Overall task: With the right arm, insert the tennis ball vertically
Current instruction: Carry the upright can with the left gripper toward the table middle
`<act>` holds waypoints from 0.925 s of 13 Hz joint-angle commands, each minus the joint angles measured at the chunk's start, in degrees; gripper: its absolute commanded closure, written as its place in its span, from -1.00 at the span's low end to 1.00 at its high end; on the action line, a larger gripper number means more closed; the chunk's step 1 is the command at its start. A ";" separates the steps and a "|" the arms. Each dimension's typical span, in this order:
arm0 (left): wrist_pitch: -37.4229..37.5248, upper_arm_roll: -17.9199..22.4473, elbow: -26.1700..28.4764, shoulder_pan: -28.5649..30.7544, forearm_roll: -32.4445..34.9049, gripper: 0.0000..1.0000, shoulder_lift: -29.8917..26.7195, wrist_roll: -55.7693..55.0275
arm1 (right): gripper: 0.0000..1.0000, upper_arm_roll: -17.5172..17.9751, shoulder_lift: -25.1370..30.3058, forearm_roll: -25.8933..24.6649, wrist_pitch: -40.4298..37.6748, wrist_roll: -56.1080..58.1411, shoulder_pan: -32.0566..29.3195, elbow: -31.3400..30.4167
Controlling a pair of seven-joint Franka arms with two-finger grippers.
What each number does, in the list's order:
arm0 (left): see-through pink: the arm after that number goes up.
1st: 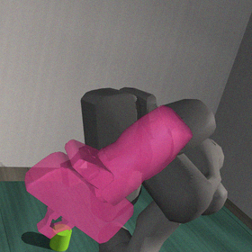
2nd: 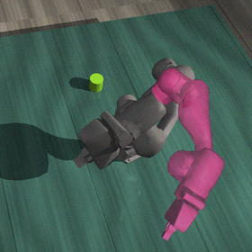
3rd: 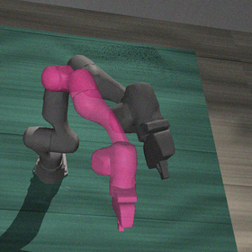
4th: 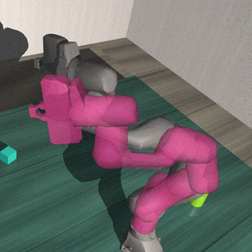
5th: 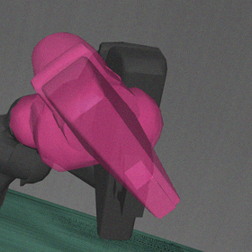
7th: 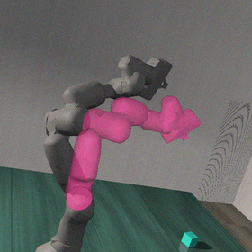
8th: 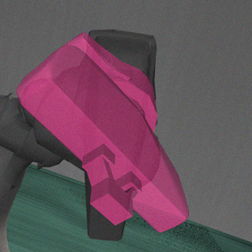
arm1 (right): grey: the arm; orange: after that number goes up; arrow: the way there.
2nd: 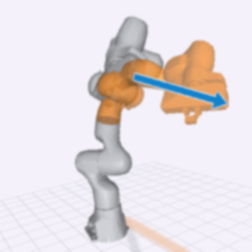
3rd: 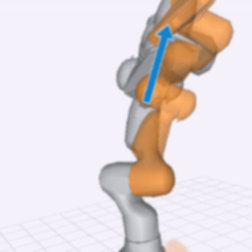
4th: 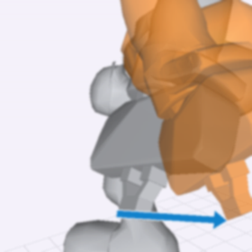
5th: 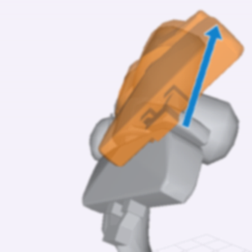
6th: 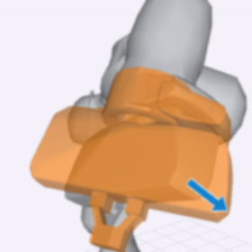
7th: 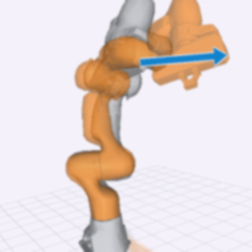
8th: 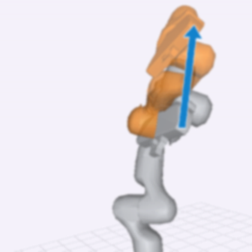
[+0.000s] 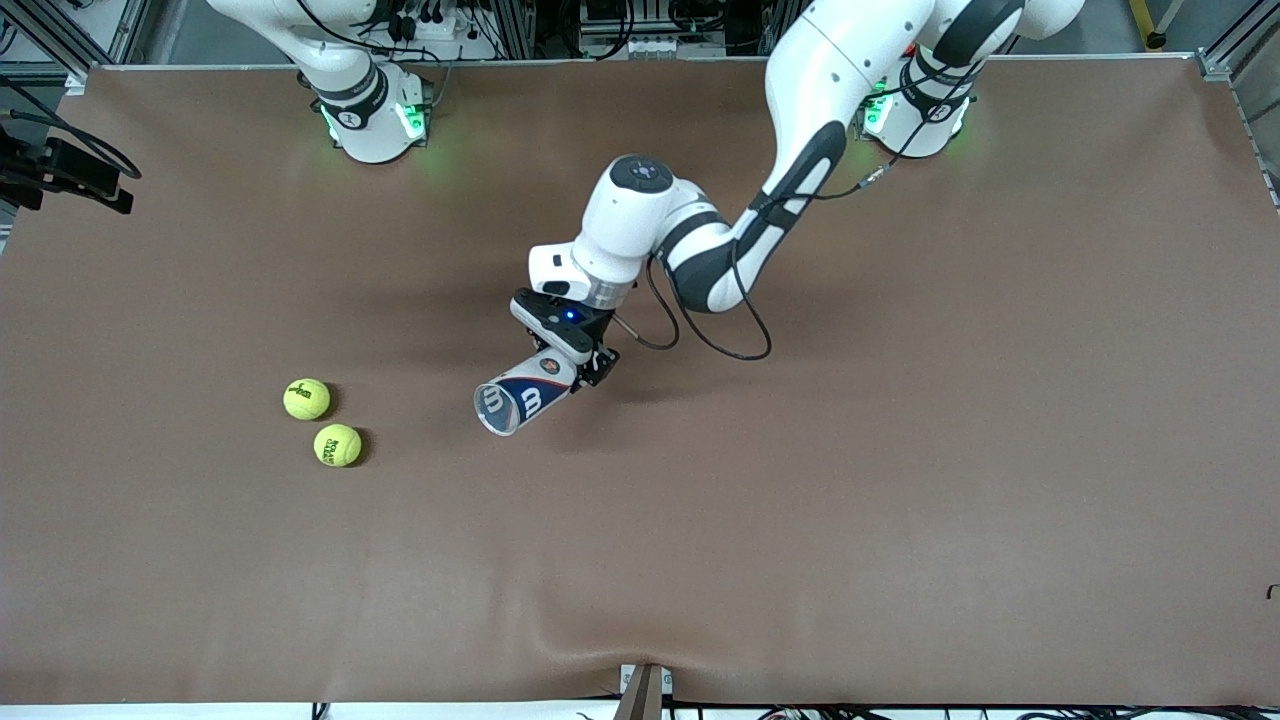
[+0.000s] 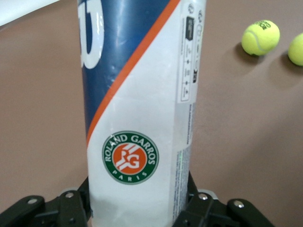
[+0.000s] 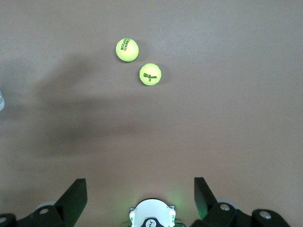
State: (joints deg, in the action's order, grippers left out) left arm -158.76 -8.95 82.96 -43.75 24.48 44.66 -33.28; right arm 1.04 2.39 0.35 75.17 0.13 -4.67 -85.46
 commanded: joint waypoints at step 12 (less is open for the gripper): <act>-2.00 22.74 1.06 -20.14 3.62 -0.43 1.39 -24.80 | -1.00 0.11 -0.72 -0.18 -0.28 0.58 -0.16 1.17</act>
State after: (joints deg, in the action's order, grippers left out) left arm -159.41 10.62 83.89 -61.58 25.37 45.57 -53.63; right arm 1.03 2.37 0.35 75.24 0.15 -4.67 -85.45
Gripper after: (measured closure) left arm 0.282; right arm 0.000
